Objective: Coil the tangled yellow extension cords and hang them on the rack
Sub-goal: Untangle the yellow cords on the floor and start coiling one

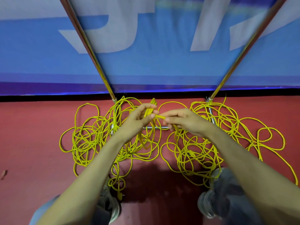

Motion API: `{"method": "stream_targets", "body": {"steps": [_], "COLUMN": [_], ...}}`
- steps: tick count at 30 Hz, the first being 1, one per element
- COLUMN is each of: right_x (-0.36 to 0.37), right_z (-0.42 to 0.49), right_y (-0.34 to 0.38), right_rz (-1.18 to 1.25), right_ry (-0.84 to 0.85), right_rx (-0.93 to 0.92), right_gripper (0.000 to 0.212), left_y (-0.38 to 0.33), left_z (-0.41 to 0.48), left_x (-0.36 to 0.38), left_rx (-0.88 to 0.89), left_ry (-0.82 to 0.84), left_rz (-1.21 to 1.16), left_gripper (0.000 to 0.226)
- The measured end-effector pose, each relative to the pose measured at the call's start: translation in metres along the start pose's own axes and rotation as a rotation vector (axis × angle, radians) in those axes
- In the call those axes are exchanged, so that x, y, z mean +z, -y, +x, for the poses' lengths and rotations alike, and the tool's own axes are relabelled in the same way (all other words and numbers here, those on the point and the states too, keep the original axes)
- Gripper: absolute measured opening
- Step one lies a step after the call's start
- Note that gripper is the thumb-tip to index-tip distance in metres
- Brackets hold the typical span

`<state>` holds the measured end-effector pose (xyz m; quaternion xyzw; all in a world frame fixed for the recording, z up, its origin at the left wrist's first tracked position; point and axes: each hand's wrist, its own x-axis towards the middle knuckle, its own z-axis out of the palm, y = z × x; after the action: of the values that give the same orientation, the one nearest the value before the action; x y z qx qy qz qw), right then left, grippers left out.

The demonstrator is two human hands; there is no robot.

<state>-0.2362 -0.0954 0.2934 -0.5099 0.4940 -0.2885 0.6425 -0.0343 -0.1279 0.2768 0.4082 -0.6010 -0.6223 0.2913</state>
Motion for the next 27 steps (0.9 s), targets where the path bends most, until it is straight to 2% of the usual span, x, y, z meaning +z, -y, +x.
{"method": "stream_targets", "body": {"steps": [2,5,8,11,12,13,16,19,21,24,27], "right_x": [-0.001,-0.006,-0.013,-0.025,-0.028,-0.030,-0.036,-0.041,-0.042,-0.038,-0.027], "right_z": [0.000,0.003,0.008,0.009,0.009,0.008,0.009,0.009,0.006,0.003,0.003], "right_y": [0.004,0.004,-0.020,-0.061,-0.070,-0.072,-0.055,-0.034,-0.027,-0.022,-0.017], "right_rz": [0.106,0.119,-0.217,-0.570,-0.560,-0.449,-0.079,-0.056,-0.149,-0.233,-0.384], "right_ry": [-0.065,-0.117,-0.041,-0.021,-0.077,-0.165,-0.458,-0.578,-0.556,-0.358,-0.127], "right_rx": [-0.032,-0.055,-0.005,0.199,0.223,0.205,0.010,-0.192,-0.252,-0.238,-0.211], "right_gripper": [0.016,0.009,0.014,0.012,0.011,0.009,0.013,0.009,0.013,0.021,0.026], "left_y": [0.000,-0.003,-0.014,-0.023,-0.025,-0.025,-0.018,-0.004,-0.006,-0.013,-0.013], "left_z": [0.000,0.001,0.004,0.007,0.008,0.008,0.007,0.005,0.004,0.005,0.005], "left_x": [0.002,0.008,0.003,-0.015,-0.021,-0.026,-0.034,-0.035,-0.034,-0.030,-0.022], "left_rx": [0.013,0.032,0.042,0.090,0.110,0.113,-0.004,-0.152,-0.235,-0.331,-0.354], "left_ry": [0.019,-0.087,-0.192,-0.242,-0.254,-0.265,-0.236,-0.122,-0.084,-0.049,-0.033], "left_rz": [0.013,-0.059,-0.221,-0.443,-0.483,-0.490,-0.330,-0.064,0.010,-0.055,-0.100], "left_gripper": [0.023,0.021,0.020,0.021,0.021,0.022,0.028,0.039,0.033,0.021,0.034]}}
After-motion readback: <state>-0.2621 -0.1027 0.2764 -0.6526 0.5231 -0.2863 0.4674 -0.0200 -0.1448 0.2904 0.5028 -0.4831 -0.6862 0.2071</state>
